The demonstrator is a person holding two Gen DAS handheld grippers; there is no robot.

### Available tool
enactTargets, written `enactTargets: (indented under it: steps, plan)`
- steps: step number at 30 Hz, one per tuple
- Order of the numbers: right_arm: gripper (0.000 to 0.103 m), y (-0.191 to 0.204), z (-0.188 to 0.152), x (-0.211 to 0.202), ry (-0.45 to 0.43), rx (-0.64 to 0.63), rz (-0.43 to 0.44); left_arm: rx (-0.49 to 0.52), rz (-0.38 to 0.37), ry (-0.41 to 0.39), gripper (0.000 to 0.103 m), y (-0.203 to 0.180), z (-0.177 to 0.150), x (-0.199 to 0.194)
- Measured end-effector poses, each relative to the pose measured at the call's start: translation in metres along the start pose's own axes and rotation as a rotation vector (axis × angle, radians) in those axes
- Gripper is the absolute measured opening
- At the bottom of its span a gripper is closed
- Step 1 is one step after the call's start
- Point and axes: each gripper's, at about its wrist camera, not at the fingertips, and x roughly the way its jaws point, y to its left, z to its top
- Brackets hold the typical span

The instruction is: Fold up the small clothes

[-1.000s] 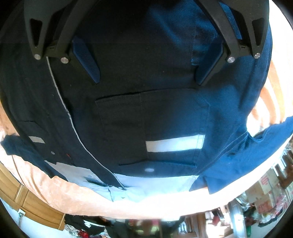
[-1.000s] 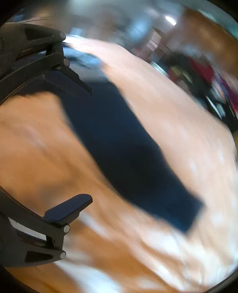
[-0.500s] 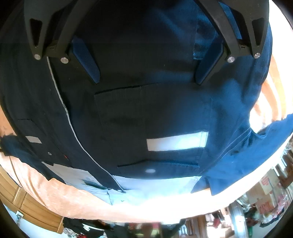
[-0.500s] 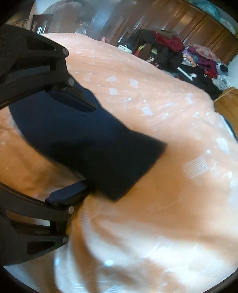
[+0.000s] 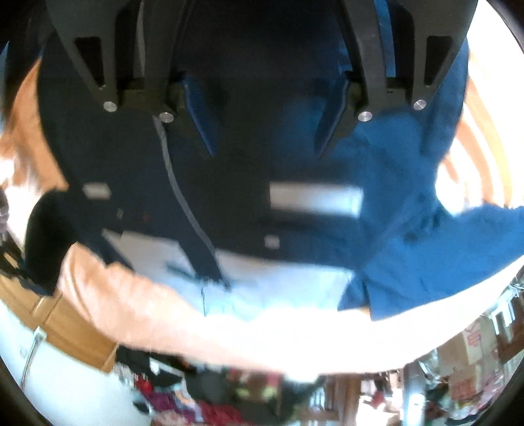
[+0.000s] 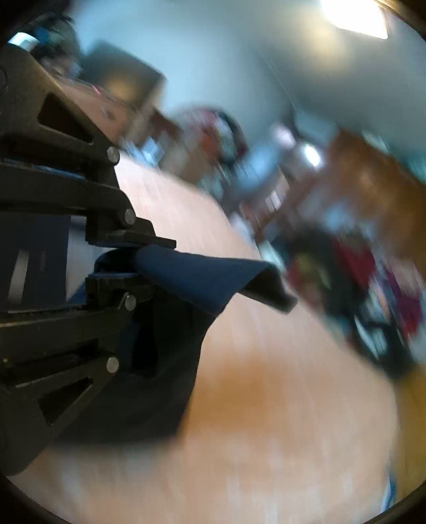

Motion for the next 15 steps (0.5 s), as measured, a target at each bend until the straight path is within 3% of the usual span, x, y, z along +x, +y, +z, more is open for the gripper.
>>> enactTargets:
  steps: [1, 4, 7, 9, 12, 15]
  plan:
    - [0.01, 0.025, -0.012, 0.037, 0.034, 0.001, 0.068, -0.007, -0.004, -0.016, 0.064, 0.0, 0.005, -0.004]
    - [0.01, 0.074, -0.051, 0.129, 0.132, 0.005, 0.164, -0.031, -0.024, -0.049, 0.064, 0.001, 0.017, -0.014]
    - [0.012, 0.104, -0.096, 0.202, 0.245, -0.025, 0.183, -0.037, -0.029, -0.065, 0.065, 0.002, 0.025, -0.018]
    - [0.016, 0.112, -0.128, 0.247, 0.371, -0.042, 0.183, -0.038, -0.042, -0.057, 0.066, 0.004, 0.029, -0.018]
    - [0.026, 0.111, -0.155, 0.261, 0.431, -0.107, 0.049, -0.027, -0.054, -0.028, 0.066, 0.006, 0.029, -0.01]
    - [0.039, 0.11, -0.153, 0.218, 0.384, -0.138, 0.043, -0.016, -0.074, -0.007, 0.067, 0.008, 0.025, -0.001]
